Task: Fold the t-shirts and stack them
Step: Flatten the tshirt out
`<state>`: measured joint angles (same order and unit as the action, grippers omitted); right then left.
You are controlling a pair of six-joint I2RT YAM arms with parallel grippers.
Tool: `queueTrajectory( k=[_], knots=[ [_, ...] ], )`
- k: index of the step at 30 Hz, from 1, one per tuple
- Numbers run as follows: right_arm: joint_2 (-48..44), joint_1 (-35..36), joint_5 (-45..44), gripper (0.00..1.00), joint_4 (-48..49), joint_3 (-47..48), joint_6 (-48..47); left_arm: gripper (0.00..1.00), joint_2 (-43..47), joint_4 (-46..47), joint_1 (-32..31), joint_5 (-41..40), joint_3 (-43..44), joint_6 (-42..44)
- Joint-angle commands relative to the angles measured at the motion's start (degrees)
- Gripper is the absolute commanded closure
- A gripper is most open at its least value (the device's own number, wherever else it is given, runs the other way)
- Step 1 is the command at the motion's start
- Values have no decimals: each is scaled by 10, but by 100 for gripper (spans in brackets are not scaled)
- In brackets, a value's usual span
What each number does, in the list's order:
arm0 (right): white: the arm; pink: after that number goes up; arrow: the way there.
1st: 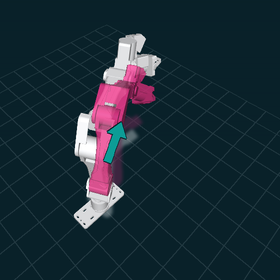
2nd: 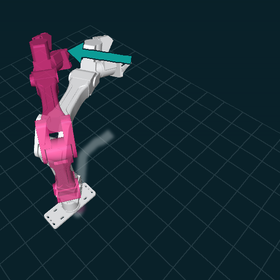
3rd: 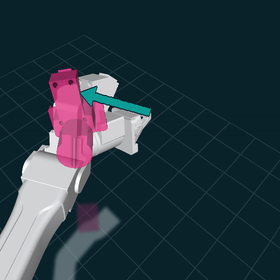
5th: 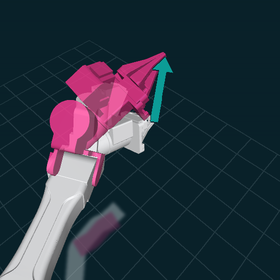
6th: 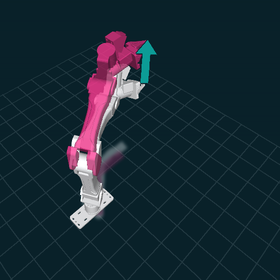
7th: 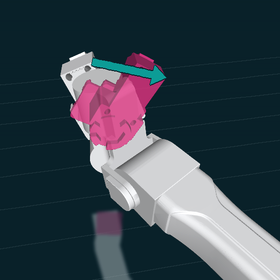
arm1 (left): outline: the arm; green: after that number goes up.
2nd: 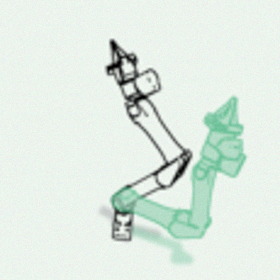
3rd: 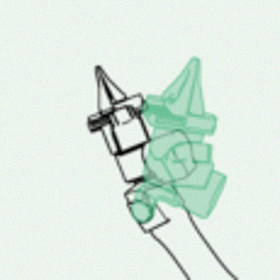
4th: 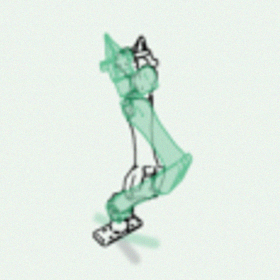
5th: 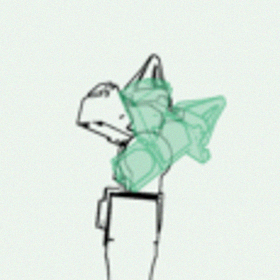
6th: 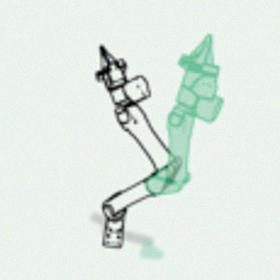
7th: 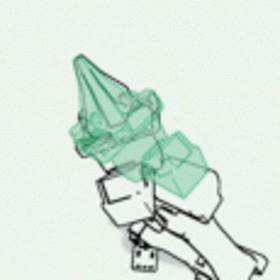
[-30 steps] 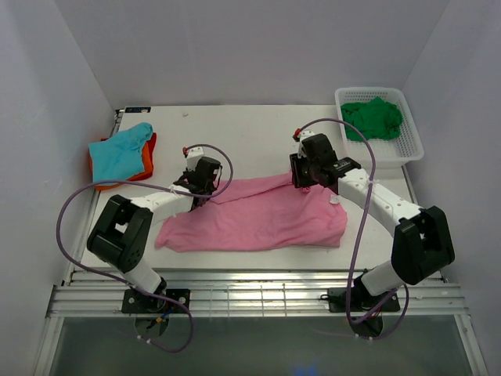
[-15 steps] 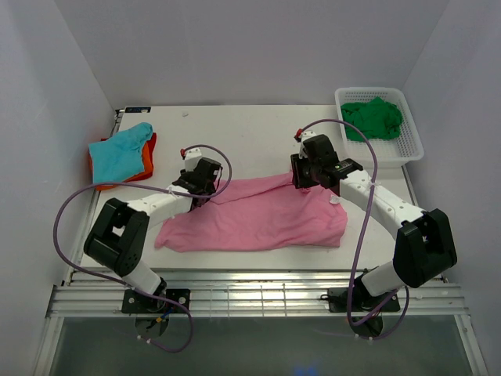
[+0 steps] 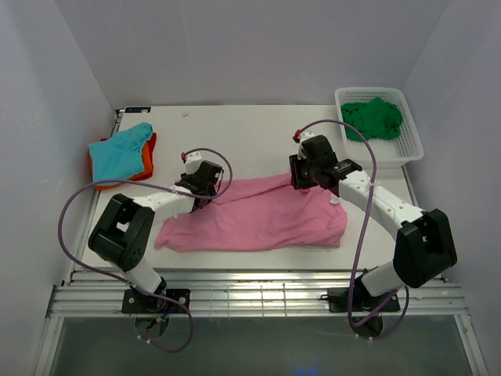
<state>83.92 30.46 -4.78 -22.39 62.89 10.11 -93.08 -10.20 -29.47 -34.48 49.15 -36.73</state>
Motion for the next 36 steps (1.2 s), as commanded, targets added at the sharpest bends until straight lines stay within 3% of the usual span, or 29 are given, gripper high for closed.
queueTrajectory(
  k=[1, 4, 5, 8, 14, 19, 23, 32, 35, 36],
  knots=[
    [-26, 2, -7, 59, 3, -1, 4, 48, -3, 18, -2, 2, -5, -9],
    [-32, 2, -8, 59, 4, -3, 4, 58, -10, 30, -2, -5, -5, -3],
    [-35, 3, -8, 59, 3, -4, 4, 67, -11, 33, -2, -8, -3, 0],
    [-38, 2, -8, 59, 4, -6, 5, 83, -17, 41, -2, -14, 6, 10],
    [-35, 2, -5, 59, 3, -10, 6, 85, -10, 53, -2, -9, 40, 31],
    [-34, 3, -5, 59, 4, -15, 7, 97, -24, 70, -2, -28, 68, 63],
    [-38, 3, -9, 59, 3, -20, 4, 99, -56, 80, -1, -50, 107, 85],
    [-43, 3, -7, 59, 0, -31, 4, 89, -162, 135, 16, -64, 186, 147],
    [-54, 4, -11, 59, 0, -43, 6, 77, -162, 159, 19, -68, 182, 160],
    [-58, 4, -12, 59, 0, -45, 6, 50, -151, 165, 18, -66, 173, 159]
  ],
)
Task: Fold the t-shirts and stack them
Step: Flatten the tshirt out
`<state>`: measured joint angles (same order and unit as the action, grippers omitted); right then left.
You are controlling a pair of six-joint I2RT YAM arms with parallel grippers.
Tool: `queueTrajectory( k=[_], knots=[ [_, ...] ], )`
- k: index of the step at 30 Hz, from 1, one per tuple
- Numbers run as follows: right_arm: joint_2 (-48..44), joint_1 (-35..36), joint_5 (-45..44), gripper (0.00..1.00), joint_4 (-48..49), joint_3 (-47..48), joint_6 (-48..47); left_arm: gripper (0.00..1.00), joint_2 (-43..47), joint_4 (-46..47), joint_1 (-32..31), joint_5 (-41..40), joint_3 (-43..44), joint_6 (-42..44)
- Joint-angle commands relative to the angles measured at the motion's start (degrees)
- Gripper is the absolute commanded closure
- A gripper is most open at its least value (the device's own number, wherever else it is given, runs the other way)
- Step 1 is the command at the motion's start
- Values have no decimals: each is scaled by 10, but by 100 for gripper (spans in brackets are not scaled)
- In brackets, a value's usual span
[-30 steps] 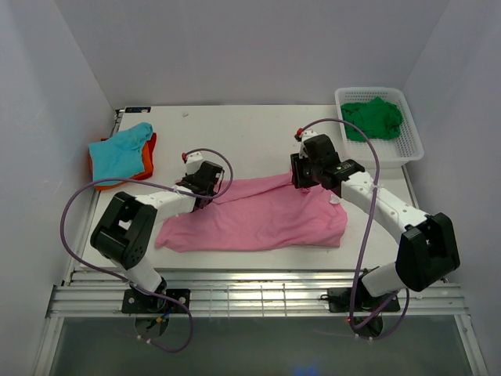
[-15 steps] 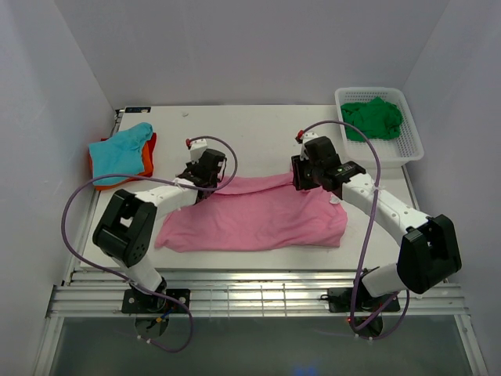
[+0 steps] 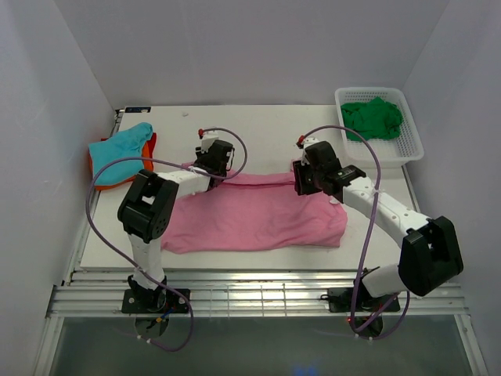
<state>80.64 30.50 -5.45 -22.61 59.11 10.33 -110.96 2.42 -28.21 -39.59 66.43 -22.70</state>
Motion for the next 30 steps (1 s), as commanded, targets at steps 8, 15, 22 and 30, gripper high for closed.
queueTrajectory(
  k=[8, 15, 22, 30],
  knots=[
    [-33, 4, 2, 59, 13, -30, 9, 23, 171, 22, -10, -22, -115, -26],
    [-30, 10, 4, 59, 17, -34, 9, 66, 161, 31, -10, 7, -151, -46],
    [-40, 9, -20, 59, 6, -42, 5, 75, 127, 56, 9, 46, -154, -58],
    [-38, 10, -15, 59, 10, -44, 3, 72, 121, 71, 38, 72, -157, -62]
  ],
)
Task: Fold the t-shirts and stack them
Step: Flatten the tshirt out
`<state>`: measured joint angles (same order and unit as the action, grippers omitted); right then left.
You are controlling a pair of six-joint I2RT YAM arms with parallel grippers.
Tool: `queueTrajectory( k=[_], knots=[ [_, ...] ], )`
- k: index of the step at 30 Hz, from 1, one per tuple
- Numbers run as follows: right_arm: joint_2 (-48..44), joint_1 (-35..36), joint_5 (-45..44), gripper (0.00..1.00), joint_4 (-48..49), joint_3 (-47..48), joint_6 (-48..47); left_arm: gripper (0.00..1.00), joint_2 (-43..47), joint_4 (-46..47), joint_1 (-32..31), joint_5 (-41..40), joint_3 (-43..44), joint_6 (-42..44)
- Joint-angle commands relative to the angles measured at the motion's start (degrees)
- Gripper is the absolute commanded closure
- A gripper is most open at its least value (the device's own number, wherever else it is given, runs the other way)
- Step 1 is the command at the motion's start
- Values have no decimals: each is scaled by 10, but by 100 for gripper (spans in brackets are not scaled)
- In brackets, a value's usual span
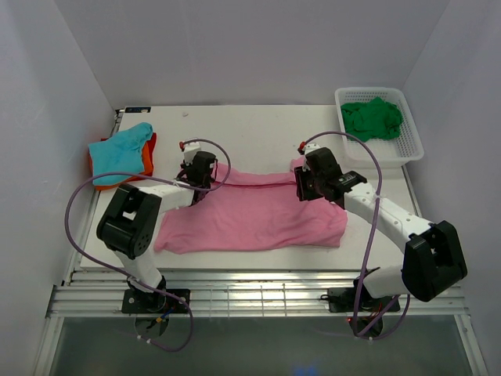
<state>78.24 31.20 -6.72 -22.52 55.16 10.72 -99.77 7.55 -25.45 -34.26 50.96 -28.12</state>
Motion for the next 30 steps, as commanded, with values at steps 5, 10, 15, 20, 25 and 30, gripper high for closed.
queueTrajectory(
  k=[5, 10, 15, 20, 25, 30],
  knots=[
    [-12, 2, -3, 59, 9, -6, 1, 69, 7, 31, 41, 68, -13, -18],
    [-8, 3, -2, 59, 9, -4, 2, 66, 11, 46, 48, 98, -26, -19],
    [-8, 2, -2, 58, 10, -6, 4, 63, 10, 46, 51, 125, -31, -26],
    [-8, 2, 0, 57, 10, -6, 4, 61, -2, 55, 51, 137, -28, -24],
    [-7, 3, -4, 56, 9, -7, 4, 60, -2, 54, 51, 126, -31, -24],
    [-2, 3, 0, 56, 11, -8, 4, 60, 0, 54, 54, 126, -34, -23]
  ],
)
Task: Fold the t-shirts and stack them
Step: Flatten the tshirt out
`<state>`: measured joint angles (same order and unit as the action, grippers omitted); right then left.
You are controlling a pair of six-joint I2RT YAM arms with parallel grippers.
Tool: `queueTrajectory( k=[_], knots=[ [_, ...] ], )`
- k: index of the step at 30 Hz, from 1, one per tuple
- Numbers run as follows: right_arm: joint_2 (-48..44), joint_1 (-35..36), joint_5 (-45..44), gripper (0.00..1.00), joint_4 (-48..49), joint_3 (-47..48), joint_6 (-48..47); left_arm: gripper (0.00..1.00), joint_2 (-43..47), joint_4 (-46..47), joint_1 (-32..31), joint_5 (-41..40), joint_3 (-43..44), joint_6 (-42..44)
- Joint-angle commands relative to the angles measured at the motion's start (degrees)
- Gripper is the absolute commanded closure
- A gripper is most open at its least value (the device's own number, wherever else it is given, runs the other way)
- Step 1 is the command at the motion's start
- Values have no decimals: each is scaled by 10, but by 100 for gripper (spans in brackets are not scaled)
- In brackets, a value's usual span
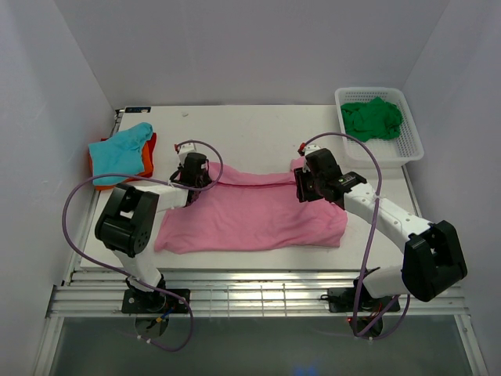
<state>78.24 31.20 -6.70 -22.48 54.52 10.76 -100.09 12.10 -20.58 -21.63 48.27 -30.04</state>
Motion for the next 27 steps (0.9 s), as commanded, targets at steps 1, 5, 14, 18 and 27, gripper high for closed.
queueTrajectory(
  k=[1, 5, 14, 18, 27],
  knots=[
    [-1, 2, 0, 56, 11, -1, 3, 60, 3, 7, 6, 1, -7, -5],
    [-2, 3, 0, 56, 10, -1, 3, 60, -2, 6, 7, 1, -6, -5],
    [3, 2, 0, 56, 10, -1, 4, 59, -14, 6, 12, 6, -5, -11],
    [2, 3, 0, 56, 9, 1, 5, 59, -22, 6, 13, 11, -1, -14],
    [2, 2, -2, 56, 9, 0, 4, 61, -30, 6, 16, 12, 5, -16]
  ],
)
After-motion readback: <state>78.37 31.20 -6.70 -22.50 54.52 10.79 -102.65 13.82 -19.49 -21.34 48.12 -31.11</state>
